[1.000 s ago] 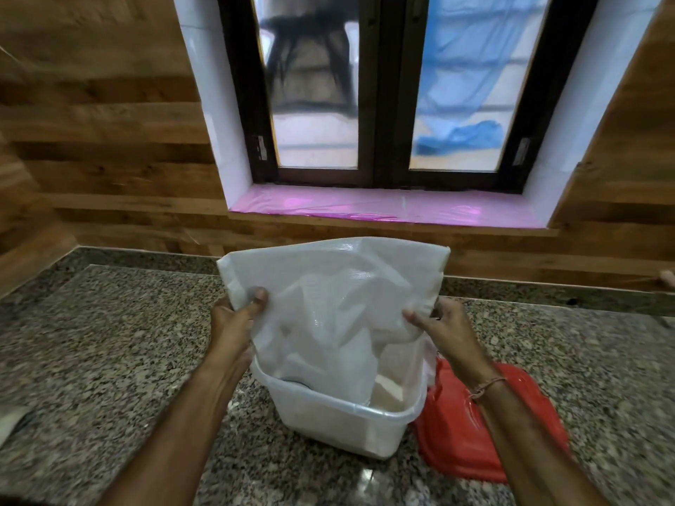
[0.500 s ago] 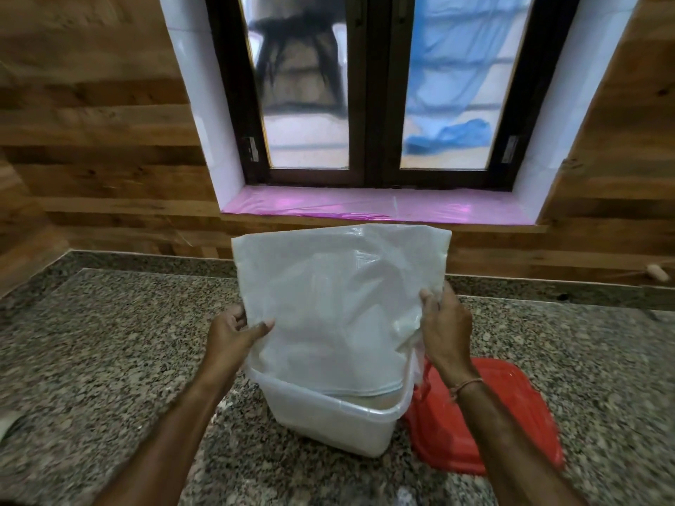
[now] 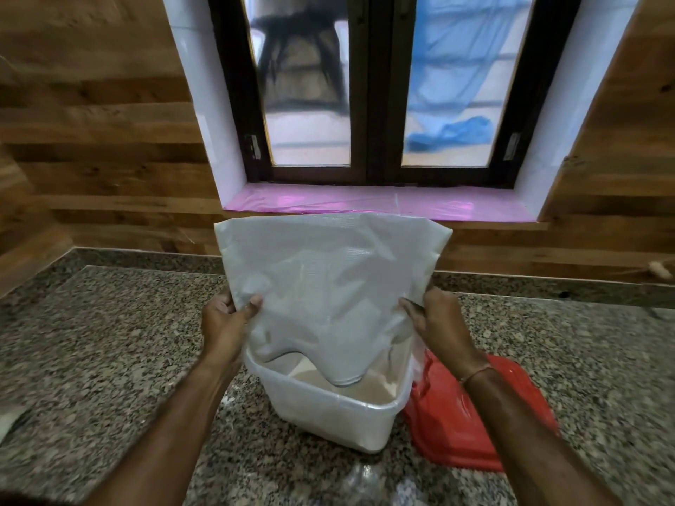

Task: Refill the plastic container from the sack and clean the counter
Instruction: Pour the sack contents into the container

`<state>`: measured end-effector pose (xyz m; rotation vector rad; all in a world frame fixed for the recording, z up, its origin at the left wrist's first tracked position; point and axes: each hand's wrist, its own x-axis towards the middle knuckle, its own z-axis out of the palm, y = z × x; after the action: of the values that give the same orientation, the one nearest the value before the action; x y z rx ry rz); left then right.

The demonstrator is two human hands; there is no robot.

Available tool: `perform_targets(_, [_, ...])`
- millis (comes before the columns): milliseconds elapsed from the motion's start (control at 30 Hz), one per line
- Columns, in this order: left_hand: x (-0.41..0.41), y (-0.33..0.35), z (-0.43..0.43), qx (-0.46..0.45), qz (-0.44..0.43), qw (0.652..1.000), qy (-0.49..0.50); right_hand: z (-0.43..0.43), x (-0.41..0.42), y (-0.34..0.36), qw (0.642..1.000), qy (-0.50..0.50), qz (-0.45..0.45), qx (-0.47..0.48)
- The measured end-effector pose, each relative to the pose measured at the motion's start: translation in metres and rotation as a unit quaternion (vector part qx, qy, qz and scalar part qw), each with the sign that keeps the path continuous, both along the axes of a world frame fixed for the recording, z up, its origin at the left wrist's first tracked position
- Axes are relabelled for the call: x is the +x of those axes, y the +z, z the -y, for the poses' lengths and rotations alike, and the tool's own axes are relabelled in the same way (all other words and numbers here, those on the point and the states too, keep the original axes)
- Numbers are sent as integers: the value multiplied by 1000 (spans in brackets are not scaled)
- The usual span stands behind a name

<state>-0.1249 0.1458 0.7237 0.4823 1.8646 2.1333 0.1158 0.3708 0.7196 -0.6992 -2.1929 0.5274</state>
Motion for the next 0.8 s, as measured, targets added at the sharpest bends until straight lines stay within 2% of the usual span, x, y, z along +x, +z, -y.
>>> perform_targets(67, [4,1,-2,3,-12,1000,6,-1,-6,-2,997,-32,32,69])
perform_targets(167, [10,2,-2,3,-27,999,23,-5,-15,-3,993,-74,81,52])
perform_targets(200, [12,1,-2,3,-30,999,24,-6,-16,-3,992,-91,81,15])
perform_targets(267, [12,-2,2,3,-32,999,18,-5,-14,-1,987,-63,-6,-150])
perform_targets(333, [15,-4,9,9,-20,1000,1,-1,-4,5,932,52,-111,-342])
perform_targets(400, [17,-4,13,19,-8,1000,-15,6,8,10,887,155,-112,-420])
perform_targets(633, [18,0,-2,37,-14,999,-1,19,9,12,889,193,-52,-412])
perform_targets(733, [19,1,-8,53,-15,998,3,31,-4,7,929,111,-22,-353])
perform_targets(800, [17,1,-7,52,-16,999,-1,34,-12,5,938,29,-48,-343])
